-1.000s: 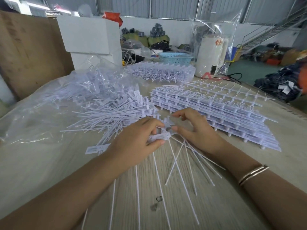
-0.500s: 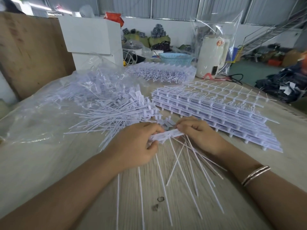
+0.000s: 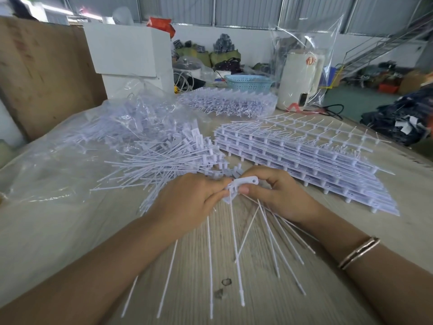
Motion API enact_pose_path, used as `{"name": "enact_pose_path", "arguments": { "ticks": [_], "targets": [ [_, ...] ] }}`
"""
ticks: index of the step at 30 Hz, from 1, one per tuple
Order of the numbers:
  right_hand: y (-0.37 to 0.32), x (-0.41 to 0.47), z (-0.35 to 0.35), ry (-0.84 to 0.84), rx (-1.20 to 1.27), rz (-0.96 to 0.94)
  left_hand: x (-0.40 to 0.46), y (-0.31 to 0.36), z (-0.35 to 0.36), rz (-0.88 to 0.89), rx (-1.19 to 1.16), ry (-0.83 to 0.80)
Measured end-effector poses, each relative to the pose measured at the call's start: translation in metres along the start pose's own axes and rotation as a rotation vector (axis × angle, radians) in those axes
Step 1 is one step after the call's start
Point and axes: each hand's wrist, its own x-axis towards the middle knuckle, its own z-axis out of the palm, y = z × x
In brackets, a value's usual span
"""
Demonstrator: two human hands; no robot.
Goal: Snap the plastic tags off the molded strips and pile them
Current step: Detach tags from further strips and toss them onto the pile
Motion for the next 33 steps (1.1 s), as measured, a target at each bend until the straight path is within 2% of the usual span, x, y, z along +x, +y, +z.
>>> {"name": "enact_pose_path", "arguments": {
  "ticks": [3, 7, 11, 16, 18, 19, 20, 22, 24, 25, 30, 33],
  "targets": [
    [0.0, -0.001, 0.0, -0.001, 0.062, 0.004, -0.001, 0.002, -0.001, -0.003, -0.097, 0.018],
    [0.002, -0.002, 0.001, 0.017, 0.095, -0.019, -0.002, 0.005, 0.0, -0.093, -0.293, 0.085],
    [0.006, -0.002, 0.001, 0.055, 0.333, 0.051, -0.001, 0.008, -0.002, -0.112, -0.357, 0.07],
    [0.007, 0.0, -0.003, 0.011, 0.584, 0.072, -0.002, 0.007, -0.007, -0.046, -0.617, 0.066],
    [0.009, -0.001, -0.014, 0.097, 0.766, 0.105, -0.003, 0.002, -0.011, -0.071, -0.666, 0.091],
    [0.01, -0.003, -0.02, 0.139, 0.772, 0.125, -0.003, 0.0, -0.013, -0.095, -0.67, 0.097],
    [0.013, -0.005, -0.025, 0.167, 0.679, 0.16, -0.003, -0.002, -0.013, -0.112, -0.661, 0.092],
    [0.019, -0.007, -0.029, 0.122, 0.254, 0.197, -0.003, -0.003, -0.011, -0.1, -0.612, 0.093],
    [0.019, -0.004, -0.023, 0.029, -0.143, 0.132, -0.004, -0.004, -0.006, -0.094, -0.56, 0.084],
    [0.019, -0.001, -0.019, 0.021, -0.259, 0.114, -0.004, -0.003, -0.004, -0.102, -0.548, 0.065],
    [0.011, 0.004, -0.009, 0.021, -0.472, 0.18, -0.004, -0.005, 0.007, -0.116, -0.397, 0.068],
    [0.001, 0.001, -0.006, 0.141, -0.505, 0.101, -0.004, -0.003, 0.013, -0.077, -0.294, 0.091]
  ]
}}
